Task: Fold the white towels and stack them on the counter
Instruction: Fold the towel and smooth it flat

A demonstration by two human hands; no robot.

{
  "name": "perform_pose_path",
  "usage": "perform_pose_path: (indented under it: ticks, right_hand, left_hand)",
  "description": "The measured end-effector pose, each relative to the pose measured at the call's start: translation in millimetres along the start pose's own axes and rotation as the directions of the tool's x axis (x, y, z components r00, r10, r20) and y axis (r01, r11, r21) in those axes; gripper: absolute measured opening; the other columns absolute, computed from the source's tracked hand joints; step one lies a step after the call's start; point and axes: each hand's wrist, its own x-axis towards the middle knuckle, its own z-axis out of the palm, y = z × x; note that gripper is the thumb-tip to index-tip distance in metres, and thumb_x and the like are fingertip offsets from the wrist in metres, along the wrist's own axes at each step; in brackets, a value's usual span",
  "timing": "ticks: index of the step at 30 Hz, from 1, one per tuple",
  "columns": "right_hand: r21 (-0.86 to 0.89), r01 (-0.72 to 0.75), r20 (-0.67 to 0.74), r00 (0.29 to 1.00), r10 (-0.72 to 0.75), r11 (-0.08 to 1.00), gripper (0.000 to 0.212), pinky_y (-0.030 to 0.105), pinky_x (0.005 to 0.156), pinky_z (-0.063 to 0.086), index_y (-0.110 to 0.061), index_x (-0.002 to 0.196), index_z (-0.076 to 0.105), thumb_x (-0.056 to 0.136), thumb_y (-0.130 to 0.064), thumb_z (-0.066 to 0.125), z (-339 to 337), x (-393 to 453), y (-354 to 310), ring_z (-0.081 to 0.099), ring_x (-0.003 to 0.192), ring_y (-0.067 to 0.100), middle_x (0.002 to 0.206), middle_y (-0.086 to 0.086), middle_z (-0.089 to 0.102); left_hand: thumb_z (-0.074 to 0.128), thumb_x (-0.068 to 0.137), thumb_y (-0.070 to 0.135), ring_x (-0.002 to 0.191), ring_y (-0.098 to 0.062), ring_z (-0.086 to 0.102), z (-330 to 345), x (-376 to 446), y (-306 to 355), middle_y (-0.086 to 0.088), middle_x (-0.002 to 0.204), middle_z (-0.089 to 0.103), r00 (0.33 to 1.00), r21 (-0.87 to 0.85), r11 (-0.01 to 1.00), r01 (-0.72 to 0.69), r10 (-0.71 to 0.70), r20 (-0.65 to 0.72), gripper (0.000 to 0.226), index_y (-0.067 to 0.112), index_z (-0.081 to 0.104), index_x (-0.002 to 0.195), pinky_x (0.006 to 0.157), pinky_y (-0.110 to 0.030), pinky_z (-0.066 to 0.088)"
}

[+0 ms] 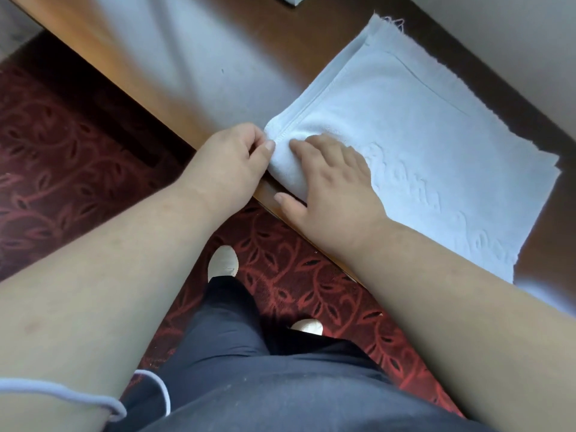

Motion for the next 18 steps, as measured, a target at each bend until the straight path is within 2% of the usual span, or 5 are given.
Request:
perform_pose_path:
  ticks: [5, 8, 10, 13, 18]
  right_hand:
    - [0.025, -0.003, 0.091, 0.996, 0.001, 1.000, 0.087, 0.045, 0.123, 0.001, -0.022, 0.158, 0.016, 0.089, -0.063, 0.050, -1.2, 0.1, 3.2, 0.005, 0.153, 0.020, 0.166, 0.000, 0.015]
    - [0.027, -0.006, 0.146, 0.989, 0.002, 1.000, 0.091, 0.045, 0.123, -0.004, -0.023, 0.159, 0.006, 0.090, -0.068, 0.043, -2.8, 1.5, 2.9, -0.004, 0.153, 0.018, 0.167, -0.001, 0.006]
    - [0.095, -0.014, 0.163, 0.987, -0.002, 0.995, 0.087, 0.044, 0.123, -0.006, -0.022, 0.159, 0.009, 0.091, -0.065, 0.042, -5.6, 3.0, 4.5, -0.005, 0.153, 0.016, 0.167, -0.002, 0.006]
    - [0.355, -0.045, 0.128, 0.992, 0.000, 0.934, 0.073, 0.034, 0.123, -0.005, -0.022, 0.157, 0.022, 0.094, -0.049, 0.047, -14.5, 2.0, 13.3, -0.002, 0.152, 0.010, 0.166, -0.004, 0.015]
    - [0.539, -0.219, -0.030, 0.960, 0.278, 0.813, 0.054, 0.024, 0.122, 0.009, -0.024, 0.150, 0.041, 0.098, -0.034, 0.050, -29.3, -10.2, 37.4, 0.011, 0.149, -0.001, 0.157, -0.015, 0.031]
  left_hand:
    - [0.048, 0.097, 0.037, 0.069, -0.002, 0.052, 1.6, -1.5, -2.3, 0.007, 0.070, 0.053, 0.997, -0.006, 0.997, -0.075, 0.075, 0.000, 0.018, 0.028, 0.045, 0.082, 0.052, -0.017, 0.033]
    - [0.057, 0.090, 0.048, 0.077, 0.003, 0.055, 4.7, 8.0, -1.1, 0.012, 0.089, 0.057, 1.000, -0.158, 0.987, 0.008, -0.010, -0.011, 0.021, 0.034, 0.049, 0.102, 0.064, -0.015, 0.042]
    - [0.061, 0.082, 0.060, 0.083, 0.001, 0.059, 5.7, 17.2, 3.4, 0.014, 0.097, 0.058, 0.998, -0.169, 0.983, 0.068, -0.065, 0.024, 0.041, 0.032, 0.054, 0.112, 0.069, -0.020, 0.046]
    - [0.056, 0.088, 0.056, 0.076, -0.003, 0.059, 4.2, 28.1, 10.1, 0.012, 0.083, 0.063, 0.993, 0.017, 0.999, 0.042, -0.043, 0.110, 0.026, 0.032, 0.059, 0.095, 0.061, -0.025, 0.042]
    - [0.049, 0.089, 0.053, 0.078, -0.011, 0.058, -10.2, 55.7, 29.6, 0.011, 0.091, 0.061, 0.977, 0.247, 0.968, -0.041, -0.012, 0.211, 0.019, 0.034, 0.050, 0.093, 0.064, -0.031, 0.044]
